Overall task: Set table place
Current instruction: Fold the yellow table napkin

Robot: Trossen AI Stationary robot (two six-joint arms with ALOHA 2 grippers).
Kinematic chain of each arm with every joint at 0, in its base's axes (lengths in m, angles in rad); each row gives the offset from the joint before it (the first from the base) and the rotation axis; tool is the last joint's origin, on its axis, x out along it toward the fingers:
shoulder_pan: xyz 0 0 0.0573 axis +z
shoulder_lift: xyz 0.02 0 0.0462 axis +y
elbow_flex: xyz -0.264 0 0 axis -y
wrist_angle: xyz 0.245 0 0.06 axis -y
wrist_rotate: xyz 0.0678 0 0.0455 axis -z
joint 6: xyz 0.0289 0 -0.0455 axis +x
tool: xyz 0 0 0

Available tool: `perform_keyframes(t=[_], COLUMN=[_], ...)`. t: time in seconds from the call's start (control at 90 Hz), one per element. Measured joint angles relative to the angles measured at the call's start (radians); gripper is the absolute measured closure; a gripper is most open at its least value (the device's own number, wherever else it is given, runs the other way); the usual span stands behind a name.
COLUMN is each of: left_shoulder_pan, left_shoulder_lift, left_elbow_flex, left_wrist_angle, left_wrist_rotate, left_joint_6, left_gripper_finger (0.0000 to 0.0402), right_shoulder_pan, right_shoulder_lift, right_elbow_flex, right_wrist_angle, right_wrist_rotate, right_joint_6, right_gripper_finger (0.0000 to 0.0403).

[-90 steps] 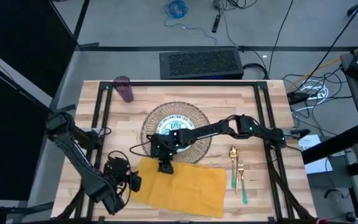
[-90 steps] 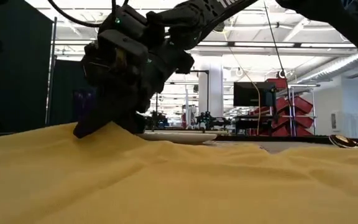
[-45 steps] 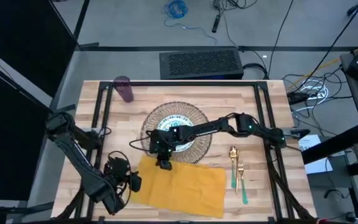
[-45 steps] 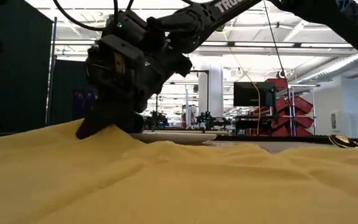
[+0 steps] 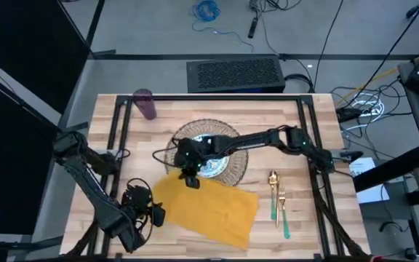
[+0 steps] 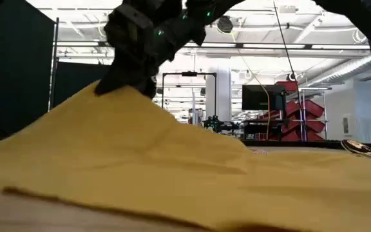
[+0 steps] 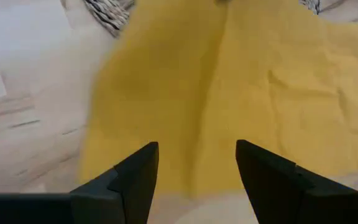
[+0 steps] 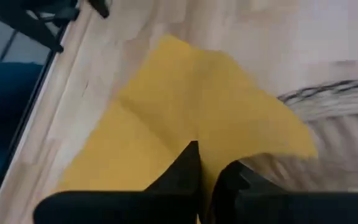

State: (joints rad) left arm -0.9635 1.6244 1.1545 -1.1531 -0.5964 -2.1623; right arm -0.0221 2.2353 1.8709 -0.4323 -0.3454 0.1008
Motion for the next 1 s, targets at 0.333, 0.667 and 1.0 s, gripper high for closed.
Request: perform_keyframes(t=[0.333,0.667,1.0], left_shoulder_pan=[-0.011,0.014,0.02], left_shoulder_lift=[0.128,0.136,0.024], left_elbow_flex=[-0.052,-0.274,-0.363], left_wrist_angle=[0.012,0.309,0.317], left_wrist_rotate=[0.142,0.068,-0.099], left_joint_6=[-0.013,-0.004,0.004], left_gripper_finger=[0.0201,0.0201,0.0201], right_shoulder_pan=[0.009,0.172,0.29], right_shoulder_lift=[-0.096,-0.105,-0.111], right_elbow_flex=[0.0,-0.03,-0.03], right_wrist_angle=[-0.27,-0.373,-0.297], right_wrist_rotate=[0.106,0.166,0.167], right_joint_6=[-0.02,0.015,0.123], right_gripper_finger=[0.0403,0.0403,0.0403])
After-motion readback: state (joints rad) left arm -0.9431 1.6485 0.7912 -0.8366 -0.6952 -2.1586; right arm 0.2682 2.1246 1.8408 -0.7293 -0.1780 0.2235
